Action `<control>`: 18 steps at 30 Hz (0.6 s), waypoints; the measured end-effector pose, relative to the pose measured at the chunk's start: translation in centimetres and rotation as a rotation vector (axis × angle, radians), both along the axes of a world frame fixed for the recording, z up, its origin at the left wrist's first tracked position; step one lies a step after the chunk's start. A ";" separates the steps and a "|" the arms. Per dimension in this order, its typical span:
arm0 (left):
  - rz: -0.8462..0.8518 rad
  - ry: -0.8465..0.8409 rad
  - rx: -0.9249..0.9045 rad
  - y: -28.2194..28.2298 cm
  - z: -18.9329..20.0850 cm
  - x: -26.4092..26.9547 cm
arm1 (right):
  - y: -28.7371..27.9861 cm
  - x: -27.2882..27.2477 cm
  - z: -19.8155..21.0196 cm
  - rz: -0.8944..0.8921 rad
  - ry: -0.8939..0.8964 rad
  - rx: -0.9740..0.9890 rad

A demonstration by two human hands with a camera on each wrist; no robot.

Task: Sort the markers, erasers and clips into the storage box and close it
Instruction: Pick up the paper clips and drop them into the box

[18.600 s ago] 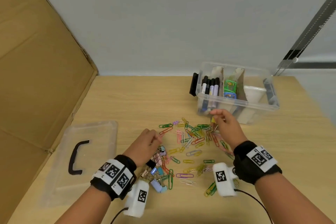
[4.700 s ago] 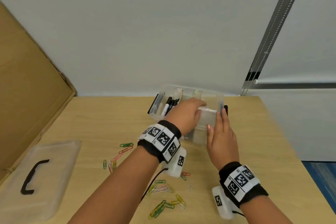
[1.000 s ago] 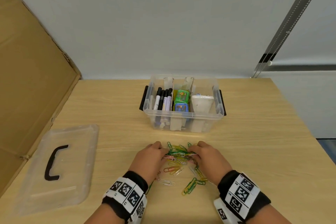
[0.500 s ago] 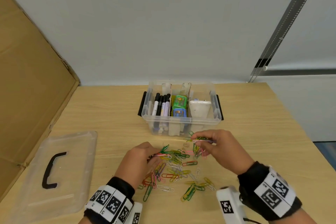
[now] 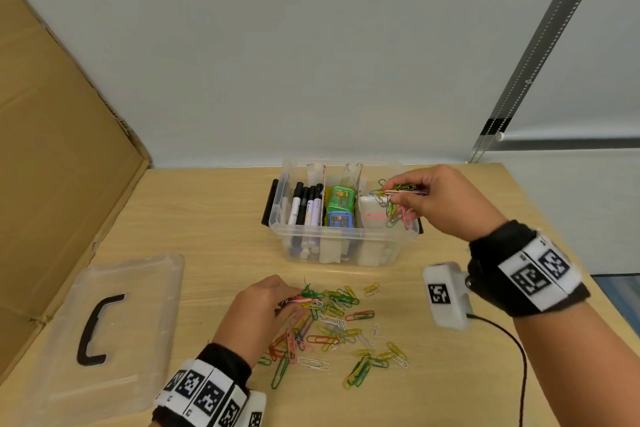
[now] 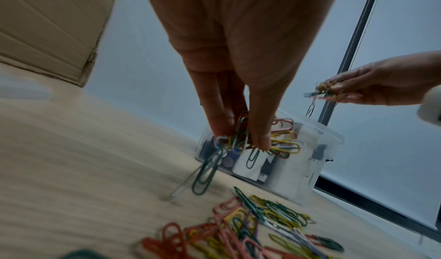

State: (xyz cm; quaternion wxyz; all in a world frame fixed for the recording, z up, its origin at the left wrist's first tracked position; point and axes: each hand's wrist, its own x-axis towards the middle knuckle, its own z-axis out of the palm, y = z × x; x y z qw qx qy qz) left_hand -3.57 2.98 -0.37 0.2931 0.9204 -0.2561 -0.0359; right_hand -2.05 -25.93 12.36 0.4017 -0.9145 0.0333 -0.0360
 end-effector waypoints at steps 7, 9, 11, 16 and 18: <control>-0.004 0.027 0.008 0.2 -0.2 -0.3 | 1.2 4.7 -0.8 0.084 0.387 -0.408; -0.008 0.029 0.007 0.2 -0.3 -0.4 | 2.0 5.8 -1.1 0.109 0.470 -0.484; -0.011 0.034 0.014 0.1 -0.4 -0.5 | 2.7 6.6 -1.6 0.141 0.516 -0.565; -0.007 0.035 0.005 0.2 -0.3 -0.7 | 3.6 6.5 -1.6 0.314 0.643 -0.758; -0.005 0.037 0.008 0.2 -0.3 -0.9 | 3.2 5.9 -1.7 0.320 0.599 -0.746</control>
